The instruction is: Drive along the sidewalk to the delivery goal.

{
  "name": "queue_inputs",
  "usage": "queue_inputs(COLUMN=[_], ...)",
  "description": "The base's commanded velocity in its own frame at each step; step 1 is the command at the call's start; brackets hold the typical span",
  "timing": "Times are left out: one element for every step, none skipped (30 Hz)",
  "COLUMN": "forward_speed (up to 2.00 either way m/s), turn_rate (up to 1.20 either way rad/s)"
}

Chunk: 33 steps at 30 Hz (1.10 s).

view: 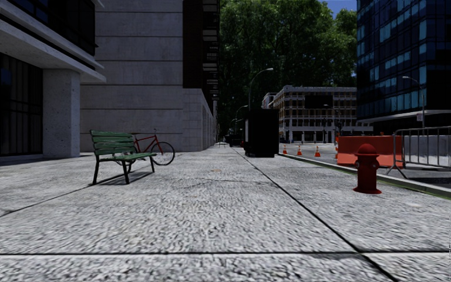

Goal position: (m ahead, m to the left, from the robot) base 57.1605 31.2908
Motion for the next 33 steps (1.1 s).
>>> queue_inputs(forward_speed=[2.0, 2.0, 2.0, 2.0, 2.0, 2.0, 2.0, 2.0, 2.0, 2.0, 2.0, 2.0, 2.0, 2.0, 2.0, 2.0, 2.0, 2.0, 2.0, 2.0, 2.0, 2.0, 2.0, 2.0, 2.0, 2.0, 2.0, 2.0, 2.0, 2.0, 2.0, 2.0, 2.0], turn_rate=[0.0, 0.0, 0.0, 0.0, 0.0, 0.0, 0.0, 0.0, 0.0, 0.0, 0.0, 0.0, 0.0, 0.0, 0.0, 0.0, 0.0, 0.0, 0.0, 0.0, 0.0, 0.0, 0.0, 0.0, 0.0, 0.0, 0.0, 0.0, 0.0, 0.0, 0.0, 0.0, 0.0])
